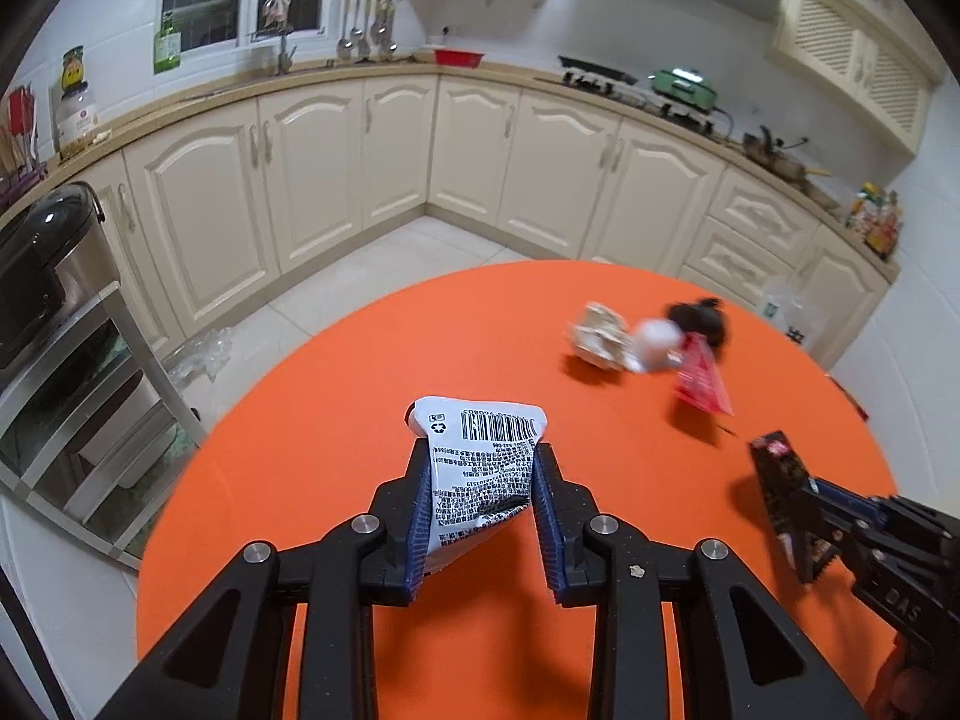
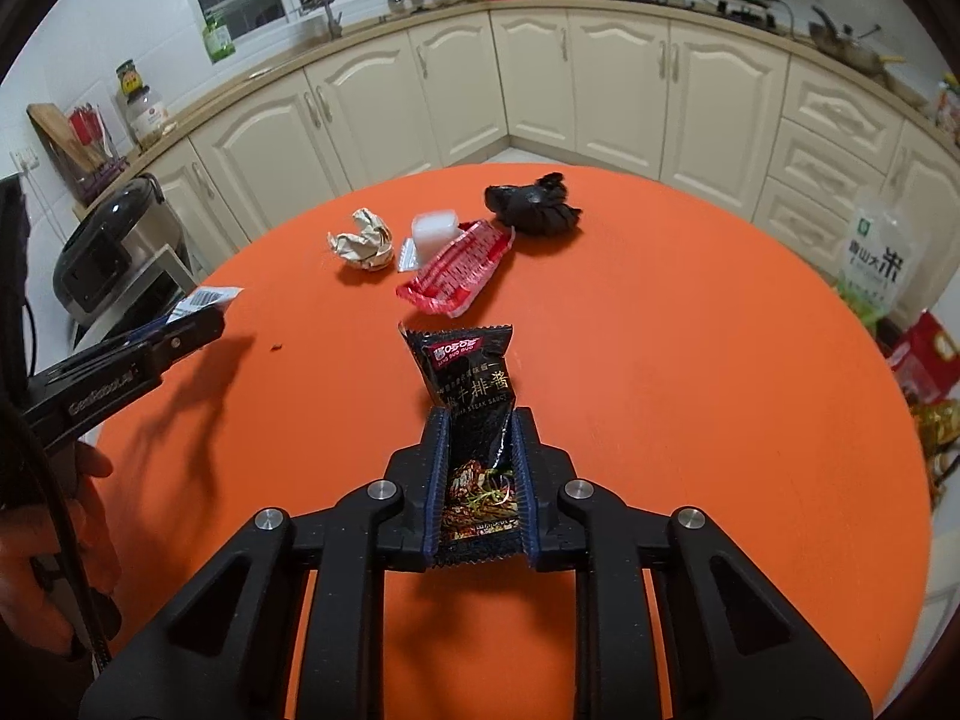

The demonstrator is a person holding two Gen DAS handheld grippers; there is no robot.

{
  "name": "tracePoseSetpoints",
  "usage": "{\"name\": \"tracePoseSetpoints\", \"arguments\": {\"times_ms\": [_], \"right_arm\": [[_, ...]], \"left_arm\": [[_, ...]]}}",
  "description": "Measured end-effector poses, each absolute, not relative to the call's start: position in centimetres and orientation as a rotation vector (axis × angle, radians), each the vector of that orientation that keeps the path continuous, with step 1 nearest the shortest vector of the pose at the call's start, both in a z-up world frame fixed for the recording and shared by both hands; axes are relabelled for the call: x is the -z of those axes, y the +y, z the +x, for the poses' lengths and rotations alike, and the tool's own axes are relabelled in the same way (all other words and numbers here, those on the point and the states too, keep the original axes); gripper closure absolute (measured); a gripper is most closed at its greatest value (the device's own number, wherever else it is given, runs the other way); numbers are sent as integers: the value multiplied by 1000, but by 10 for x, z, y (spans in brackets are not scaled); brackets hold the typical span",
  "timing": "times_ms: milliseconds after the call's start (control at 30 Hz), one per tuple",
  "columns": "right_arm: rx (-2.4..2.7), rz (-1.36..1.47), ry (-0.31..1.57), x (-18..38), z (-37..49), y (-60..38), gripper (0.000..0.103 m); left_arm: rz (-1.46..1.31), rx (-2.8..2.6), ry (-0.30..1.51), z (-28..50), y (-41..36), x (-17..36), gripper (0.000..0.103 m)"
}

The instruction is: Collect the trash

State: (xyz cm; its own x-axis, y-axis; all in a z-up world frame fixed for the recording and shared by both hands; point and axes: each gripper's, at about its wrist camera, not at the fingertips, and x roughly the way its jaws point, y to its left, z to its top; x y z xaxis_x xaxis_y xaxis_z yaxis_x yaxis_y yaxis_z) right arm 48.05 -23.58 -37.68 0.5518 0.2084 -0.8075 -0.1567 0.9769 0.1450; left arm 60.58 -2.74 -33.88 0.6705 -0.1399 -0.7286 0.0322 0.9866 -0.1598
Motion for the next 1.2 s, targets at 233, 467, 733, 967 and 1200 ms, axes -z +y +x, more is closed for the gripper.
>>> {"name": "tracePoseSetpoints", "arguments": {"times_ms": [233, 467, 733, 967, 1200], "right_arm": [[-205, 91, 927, 359, 430, -248, 100], [-184, 110, 963, 368, 400, -260, 87], [-131, 128, 975, 385, 394, -254, 38], [-76, -45, 966, 392, 396, -224, 72], [-146, 135, 971, 385, 380, -259, 82]], "left_arm": [[-128, 161, 793, 514, -22, 321, 77], [-115, 194, 777, 434, -17, 307, 77], [-114, 201, 795, 367, -13, 302, 76], [-113, 196, 788, 358, -27, 283, 76], [-108, 208, 764, 348, -40, 267, 76]]}}
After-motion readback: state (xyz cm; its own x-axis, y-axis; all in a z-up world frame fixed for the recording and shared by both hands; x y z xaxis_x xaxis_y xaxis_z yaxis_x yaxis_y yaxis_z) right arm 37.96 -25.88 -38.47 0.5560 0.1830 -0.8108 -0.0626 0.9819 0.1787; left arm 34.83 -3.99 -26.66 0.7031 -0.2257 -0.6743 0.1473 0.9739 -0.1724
